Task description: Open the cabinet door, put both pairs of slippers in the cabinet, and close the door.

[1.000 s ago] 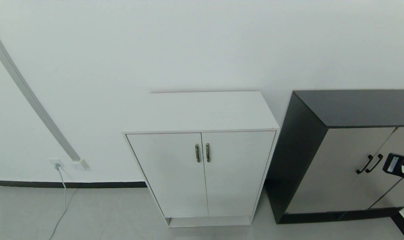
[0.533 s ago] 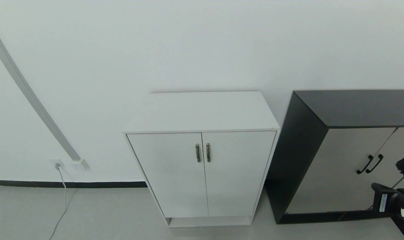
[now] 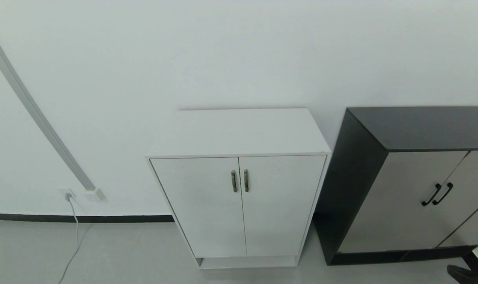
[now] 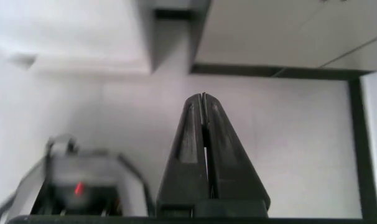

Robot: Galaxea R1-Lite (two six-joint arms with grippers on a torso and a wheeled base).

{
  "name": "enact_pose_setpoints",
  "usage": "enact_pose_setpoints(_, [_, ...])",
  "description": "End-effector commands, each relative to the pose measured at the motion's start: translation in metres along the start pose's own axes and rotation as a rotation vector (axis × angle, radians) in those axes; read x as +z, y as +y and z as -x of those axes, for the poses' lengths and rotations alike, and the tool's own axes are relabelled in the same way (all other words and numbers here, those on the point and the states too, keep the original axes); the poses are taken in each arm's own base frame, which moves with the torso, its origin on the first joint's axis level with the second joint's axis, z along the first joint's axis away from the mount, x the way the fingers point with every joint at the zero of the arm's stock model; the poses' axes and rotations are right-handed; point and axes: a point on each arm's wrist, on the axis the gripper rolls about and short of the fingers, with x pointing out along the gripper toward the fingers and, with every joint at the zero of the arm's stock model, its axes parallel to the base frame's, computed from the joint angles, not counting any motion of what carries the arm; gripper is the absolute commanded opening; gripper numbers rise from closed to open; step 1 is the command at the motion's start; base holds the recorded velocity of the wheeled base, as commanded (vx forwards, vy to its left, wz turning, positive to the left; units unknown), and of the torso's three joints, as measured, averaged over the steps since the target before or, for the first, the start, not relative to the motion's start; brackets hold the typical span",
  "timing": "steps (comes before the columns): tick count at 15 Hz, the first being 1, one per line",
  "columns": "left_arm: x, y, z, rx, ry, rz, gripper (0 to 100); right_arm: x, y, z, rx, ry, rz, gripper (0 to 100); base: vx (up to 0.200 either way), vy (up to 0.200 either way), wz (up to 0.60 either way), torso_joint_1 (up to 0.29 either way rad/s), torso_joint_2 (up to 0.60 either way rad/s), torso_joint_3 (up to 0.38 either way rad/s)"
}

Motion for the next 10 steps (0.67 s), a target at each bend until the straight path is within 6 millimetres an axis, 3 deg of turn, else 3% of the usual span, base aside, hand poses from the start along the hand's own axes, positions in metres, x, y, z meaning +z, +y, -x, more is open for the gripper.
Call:
enact_pose_setpoints(1, [0.000,0.000,0.000,0.000,0.001,0.000,0,-0.028,0.001,0.042,0.146,-0.049,0.025,0,0.000,0.000,0.00,0.000,0.00,0.000])
enact_pose_setpoints(10, [0.000,0.000,0.000,0.000,0.001,0.000,0,-0.053,0.003,0.053,0.213,0.063,-0.013,0,0.000,0.000,0.00,0.000,0.00,0.000])
